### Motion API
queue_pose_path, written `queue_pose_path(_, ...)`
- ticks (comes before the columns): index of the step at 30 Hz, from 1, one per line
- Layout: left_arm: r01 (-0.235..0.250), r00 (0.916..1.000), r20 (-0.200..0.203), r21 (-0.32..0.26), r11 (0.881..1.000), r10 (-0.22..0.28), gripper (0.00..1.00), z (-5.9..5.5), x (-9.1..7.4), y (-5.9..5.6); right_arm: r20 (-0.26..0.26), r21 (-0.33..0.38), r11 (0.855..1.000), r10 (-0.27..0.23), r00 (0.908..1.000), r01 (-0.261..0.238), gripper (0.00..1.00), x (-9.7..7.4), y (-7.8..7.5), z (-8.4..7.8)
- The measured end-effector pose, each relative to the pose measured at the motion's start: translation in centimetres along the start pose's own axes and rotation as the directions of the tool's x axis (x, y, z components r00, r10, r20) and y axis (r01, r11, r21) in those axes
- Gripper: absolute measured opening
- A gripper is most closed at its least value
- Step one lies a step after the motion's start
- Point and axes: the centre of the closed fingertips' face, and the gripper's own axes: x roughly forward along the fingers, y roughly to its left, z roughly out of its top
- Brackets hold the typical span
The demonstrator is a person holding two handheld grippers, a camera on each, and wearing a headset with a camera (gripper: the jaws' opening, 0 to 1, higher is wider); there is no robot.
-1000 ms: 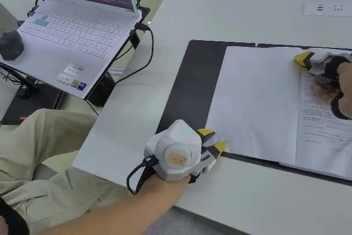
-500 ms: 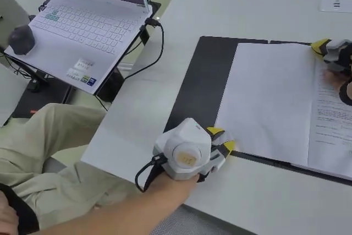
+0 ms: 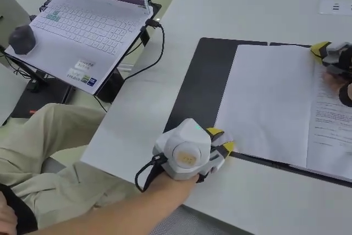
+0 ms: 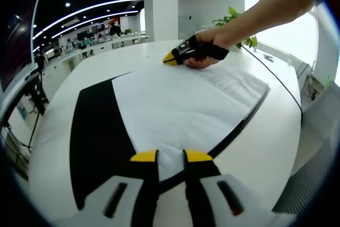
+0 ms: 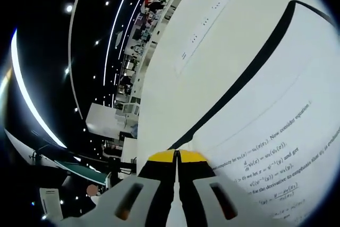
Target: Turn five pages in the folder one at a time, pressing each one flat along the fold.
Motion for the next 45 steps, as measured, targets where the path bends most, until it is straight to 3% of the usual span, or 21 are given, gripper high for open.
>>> queue_pose_path(18, -0.002, 0.9999, -0.010, -0.004, 1.000, 0.002, 0.16, -0.1, 0.1, -0.1, -0.085, 0.014, 0.999, 0.045, 0.9953, -0.044, 0.00, -2.4, -0.4, -2.9)
queue_pose_path(27, -0.004, 0.9999, -0.014, -0.011, 1.000, 0.003, 0.16, -0.1, 0.1, -0.1, -0.146, 0.023, 0.997, 0.074, 0.9865, -0.071, 0.00, -4.0, -0.5, -4.9)
queue_pose_path(45, -0.007, 0.9999, -0.015, -0.012, 1.000, 0.007, 0.16, -0.1, 0.1, -0.2, -0.215, 0.031, 0.994, 0.111, 0.9703, -0.107, 0.00, -7.5, -1.2, -8.4)
